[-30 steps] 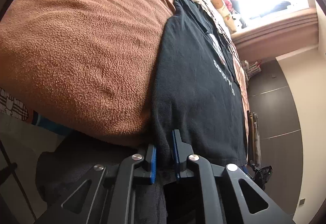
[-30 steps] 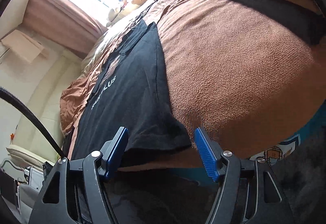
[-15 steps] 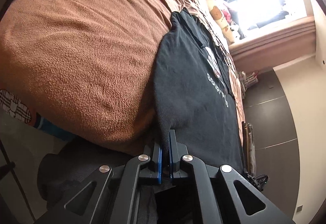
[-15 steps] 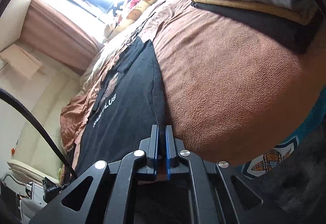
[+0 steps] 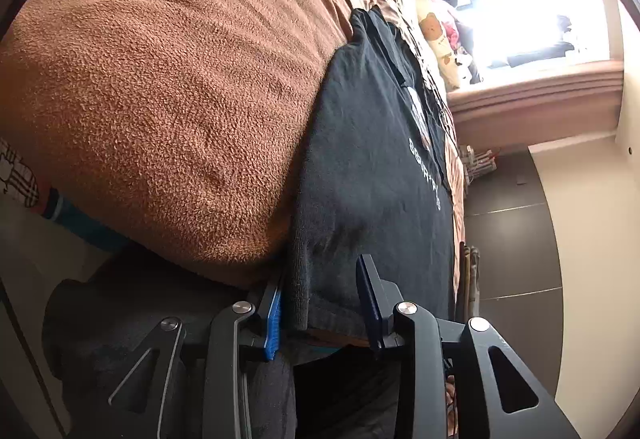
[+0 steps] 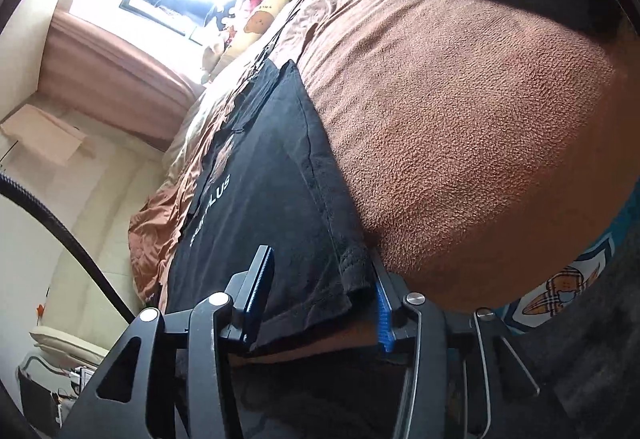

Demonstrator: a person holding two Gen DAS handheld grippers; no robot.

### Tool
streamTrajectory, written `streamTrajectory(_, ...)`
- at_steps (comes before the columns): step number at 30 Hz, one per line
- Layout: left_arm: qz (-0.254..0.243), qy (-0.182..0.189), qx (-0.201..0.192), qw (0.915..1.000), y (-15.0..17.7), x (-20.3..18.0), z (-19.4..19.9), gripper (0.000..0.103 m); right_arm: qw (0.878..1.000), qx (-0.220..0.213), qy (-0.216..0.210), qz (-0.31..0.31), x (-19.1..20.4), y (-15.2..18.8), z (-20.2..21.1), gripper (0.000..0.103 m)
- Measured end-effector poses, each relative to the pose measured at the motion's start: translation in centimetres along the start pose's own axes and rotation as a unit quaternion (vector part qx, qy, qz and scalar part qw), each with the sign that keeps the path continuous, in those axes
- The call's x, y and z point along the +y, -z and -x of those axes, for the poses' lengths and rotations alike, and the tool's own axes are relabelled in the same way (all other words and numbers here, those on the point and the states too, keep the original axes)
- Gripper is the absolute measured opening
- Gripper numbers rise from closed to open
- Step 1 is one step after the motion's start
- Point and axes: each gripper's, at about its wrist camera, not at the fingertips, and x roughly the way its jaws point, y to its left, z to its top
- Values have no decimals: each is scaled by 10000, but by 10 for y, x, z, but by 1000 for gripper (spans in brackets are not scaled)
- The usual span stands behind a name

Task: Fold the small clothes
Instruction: 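Lift the hem with both tools and fold it over toward the collar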

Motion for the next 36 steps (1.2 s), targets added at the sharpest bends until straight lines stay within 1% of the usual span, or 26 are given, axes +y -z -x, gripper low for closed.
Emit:
streamTrajectory(3,107,182,-62,9998,-1,2,-5,35,9995,-25,-235,-227,-6,2,-7,42)
streamTrajectory(6,217,355,-92,9991,1,4,-7,35,9992,-140,-275,-239,-6,7,-14,42)
streamTrajectory(10,201,388,-134,9990,2,4,-6,35,9987,-277,-289,-327,-9,11,-20,42)
streamTrajectory(14,170,262,-231,9992,-1,2,-7,34,9978,-420,-195,-470,-7,14,-25,42)
streamTrajectory(18,166,75,-261,9995,-3,1,-9,25,9971,-595,-24,-479,0,24,-28,42)
streamTrajectory(20,91,-35,-266,9996,-3,-1,-10,20,9970,-601,-28,-485,2,26,-30,42)
streamTrajectory(21,67,-106,-267,9996,-3,-2,-10,16,9969,-589,-53,-520,3,27,-30,42)
streamTrajectory(22,43,-171,-270,9995,-3,-2,-11,12,9966,-582,-74,-581,2,27,-30,39)
streamTrajectory(23,13,-232,-281,9993,-3,-3,-11,9,9962,-548,-85,-668,1,27,-31,28)
streamTrajectory(24,-15,-267,-288,9992,-3,-4,-11,5,9956,-500,-115,-783,-2,27,-33,20)
streamTrajectory(25,-43,-259,-312,9992,-3,-5,-11,4,9947,-466,-184,-900,-5,29,-34,9)
streamTrajectory(27,-105,-270,-383,9988,-4,-8,-8,3,9927,-552,-299,-1029,-8,31,-30,5)
streamTrajectory(29,-125,-209,-458,9987,-5,-11,-3,3,9925,-660,-275,-994,-5,33,-24,3)
streamTrajectory(32,-77,-1,-514,9986,-8,-15,7,3,9918,-806,-252,-964,0,33,-13,1)
streamTrajectory(36,-77,277,-617,9977,-10,-27,20,3,9878,-1043,-459,-1066,2,31,7,0)
